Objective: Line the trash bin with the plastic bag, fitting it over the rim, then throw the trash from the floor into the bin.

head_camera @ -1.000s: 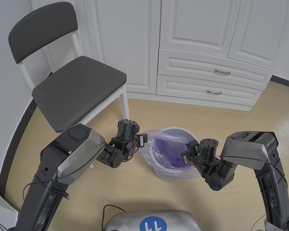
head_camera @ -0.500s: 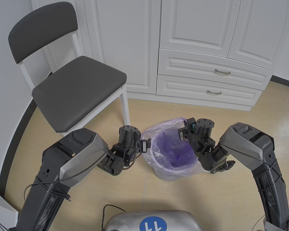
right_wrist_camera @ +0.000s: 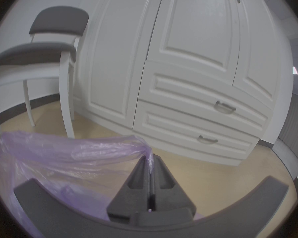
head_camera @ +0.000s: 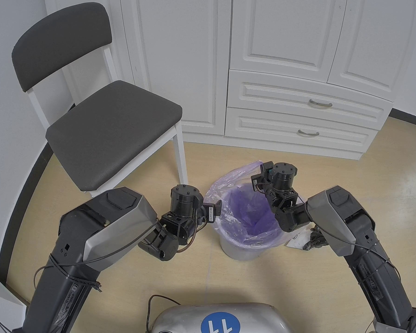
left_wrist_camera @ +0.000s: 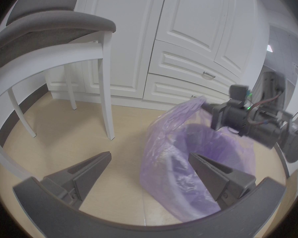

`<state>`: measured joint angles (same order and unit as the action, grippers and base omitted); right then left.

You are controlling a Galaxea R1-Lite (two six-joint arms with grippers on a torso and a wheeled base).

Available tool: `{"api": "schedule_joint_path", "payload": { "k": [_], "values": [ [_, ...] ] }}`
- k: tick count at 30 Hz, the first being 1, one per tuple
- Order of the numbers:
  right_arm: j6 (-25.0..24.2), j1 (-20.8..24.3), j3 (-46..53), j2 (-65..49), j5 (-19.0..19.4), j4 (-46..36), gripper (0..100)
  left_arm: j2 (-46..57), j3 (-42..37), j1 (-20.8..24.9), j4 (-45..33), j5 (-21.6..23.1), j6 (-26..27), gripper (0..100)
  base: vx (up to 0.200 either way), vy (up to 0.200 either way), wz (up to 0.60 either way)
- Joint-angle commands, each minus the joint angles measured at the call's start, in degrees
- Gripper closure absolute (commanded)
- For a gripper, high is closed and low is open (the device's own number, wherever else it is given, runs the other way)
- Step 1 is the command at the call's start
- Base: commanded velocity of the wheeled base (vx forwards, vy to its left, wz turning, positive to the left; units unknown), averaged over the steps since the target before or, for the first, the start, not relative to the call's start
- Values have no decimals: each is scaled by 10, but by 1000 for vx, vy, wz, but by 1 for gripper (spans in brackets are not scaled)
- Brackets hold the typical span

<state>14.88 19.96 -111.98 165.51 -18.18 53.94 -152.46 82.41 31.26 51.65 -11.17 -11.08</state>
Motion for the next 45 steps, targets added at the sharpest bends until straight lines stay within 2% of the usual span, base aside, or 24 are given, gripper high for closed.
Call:
{"api": "schedule_joint_path", "payload": {
  "k": [1, 6, 7, 10, 15, 19, 24, 30, 31, 35, 38, 41, 42, 45],
  "values": [
    [1, -1, -26, 39, 2, -13, 100, 20, -22, 6, 10, 4, 1, 0, 0, 0, 0],
    [-7, -3, -26, 36, 2, -4, 100, 30, -43, 15, 36, 10, 3, 0, 0, 0, 0],
    [-19, -4, -26, 30, -4, 2, 0, 35, -53, 20, 45, 11, 10, 0, 0, 0, 0],
    [-33, -6, -26, 20, -5, 11, 0, 41, -69, 23, 59, 12, 20, 0, 0, 0, 0],
    [-42, -11, -25, -12, -20, 17, 0, 52, -104, 26, 94, 24, 70, 0, 0, 0, 0],
    [-59, -10, 135, -96, -11, 24, 0, 65, -120, 34, 108, 23, 85, 0, 0, 0, 0],
    [-107, 1, 301, -196, 37, 22, 0, 82, -123, 50, 100, 17, 84, 0, 0, 0, 0],
    [-118, 2, 389, -246, 41, 27, 0, 100, -134, 62, 65, 8, 83, 0, 0, 0, 0],
    [-125, 2, 414, -256, 41, 28, 0, 123, -158, 63, 31, 3, 83, 0, 0, 0, 0],
    [-128, 0, 425, -262, 41, 25, 0, 163, -214, 70, 7, 4, 85, 0, 0, 0, 0],
    [-128, -1, 422, -264, 42, 20, 0, 200, -289, 85, 49, 29, 104, 0, 0, 0, 0],
    [-128, -2, 427, -268, 41, 19, 0, 201, -328, 88, 164, 77, 128, 0, 0, 0, 0],
    [-129, -3, 428, -269, 41, 19, 0, 198, -331, 88, 185, 81, 130, 0, 0, 0, 0],
    [-128, -7, 428, -278, 42, 16, 0, 201, -336, 88, 189, 82, 142, 0, 0, 0, 0]
  ]
}}
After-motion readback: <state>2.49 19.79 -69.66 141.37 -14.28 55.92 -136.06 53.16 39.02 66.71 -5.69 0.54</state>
